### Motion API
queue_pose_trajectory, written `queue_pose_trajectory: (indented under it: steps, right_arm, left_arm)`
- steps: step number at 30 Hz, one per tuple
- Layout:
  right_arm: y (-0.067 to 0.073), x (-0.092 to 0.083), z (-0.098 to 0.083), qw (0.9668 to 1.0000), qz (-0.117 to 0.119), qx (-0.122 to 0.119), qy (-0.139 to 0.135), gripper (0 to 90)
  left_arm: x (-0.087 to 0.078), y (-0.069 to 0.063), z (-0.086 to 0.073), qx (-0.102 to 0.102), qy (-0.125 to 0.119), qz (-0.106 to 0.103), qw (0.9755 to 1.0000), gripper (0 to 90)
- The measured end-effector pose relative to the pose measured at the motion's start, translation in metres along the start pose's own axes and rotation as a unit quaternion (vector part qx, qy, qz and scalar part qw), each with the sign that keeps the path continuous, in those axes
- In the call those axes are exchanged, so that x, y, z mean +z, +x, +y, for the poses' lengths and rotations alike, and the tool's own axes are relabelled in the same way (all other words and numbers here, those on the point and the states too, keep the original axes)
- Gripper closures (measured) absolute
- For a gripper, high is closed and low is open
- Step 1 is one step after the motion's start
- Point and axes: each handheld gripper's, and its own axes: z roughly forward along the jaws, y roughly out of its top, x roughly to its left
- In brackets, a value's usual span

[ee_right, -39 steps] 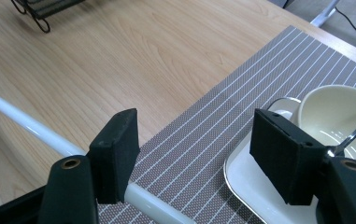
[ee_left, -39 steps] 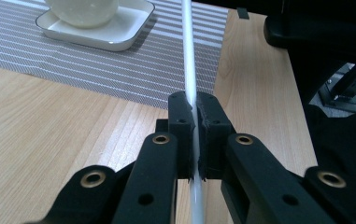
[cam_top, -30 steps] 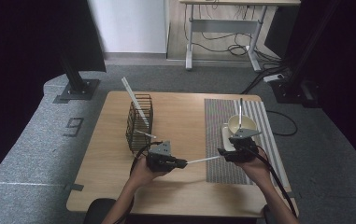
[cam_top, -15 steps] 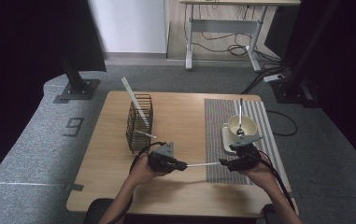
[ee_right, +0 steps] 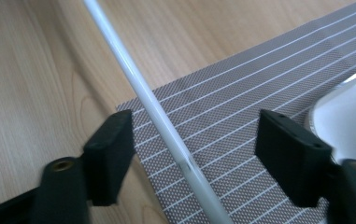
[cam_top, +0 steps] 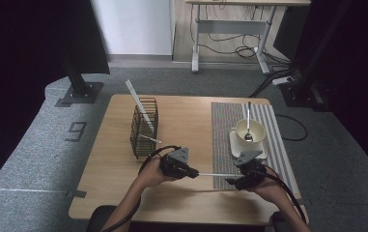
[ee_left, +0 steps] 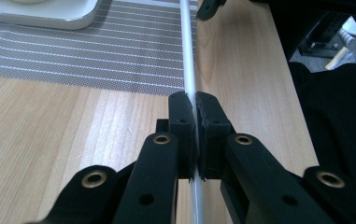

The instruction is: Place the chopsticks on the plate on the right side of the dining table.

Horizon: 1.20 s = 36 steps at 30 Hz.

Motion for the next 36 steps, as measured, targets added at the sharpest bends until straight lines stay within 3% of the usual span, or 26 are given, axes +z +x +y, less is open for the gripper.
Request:
queue_pose_trajectory:
  steps: [8,13,19,23,27,31,36]
  right_arm:
    - [0.008,0.009,0.001,0.9991,0.006,-0.032,0.028,56.3]
    - [0.011,0.011,0.001,0.9982,0.014,-0.039,0.042,71.0]
    - [0.012,0.009,0.001,0.9979,0.011,-0.047,0.042,72.4]
    - [0.012,0.006,0.003,0.9976,0.02,-0.047,0.047,73.3]
    - [0.011,0.005,0.004,0.9973,0.038,-0.044,0.045,75.9]
    - [0.013,0.004,0.005,0.9964,0.05,-0.05,0.046,78.5]
    - [0.014,0.002,0.005,0.9956,0.06,-0.058,0.044,81.7]
  left_arm:
    - [0.005,-0.001,0.003,0.005,0.015,-0.006,0.9999,86.3]
    - [0.008,-0.002,0.003,0.004,0.019,-0.002,0.9998,86.2]
    - [0.008,-0.001,0.001,0.001,0.011,-0.004,0.9999,86.1]
    - [0.008,-0.002,-0.003,0.01,0.0,0.004,0.9999,85.0]
    - [0.006,-0.003,-0.006,0.012,-0.011,0.035,0.9993,80.2]
    - [0.003,-0.004,-0.008,0.015,-0.017,0.056,0.9982,66.0]
    - [0.001,-0.004,-0.011,0.008,-0.025,0.083,0.9962,55.6]
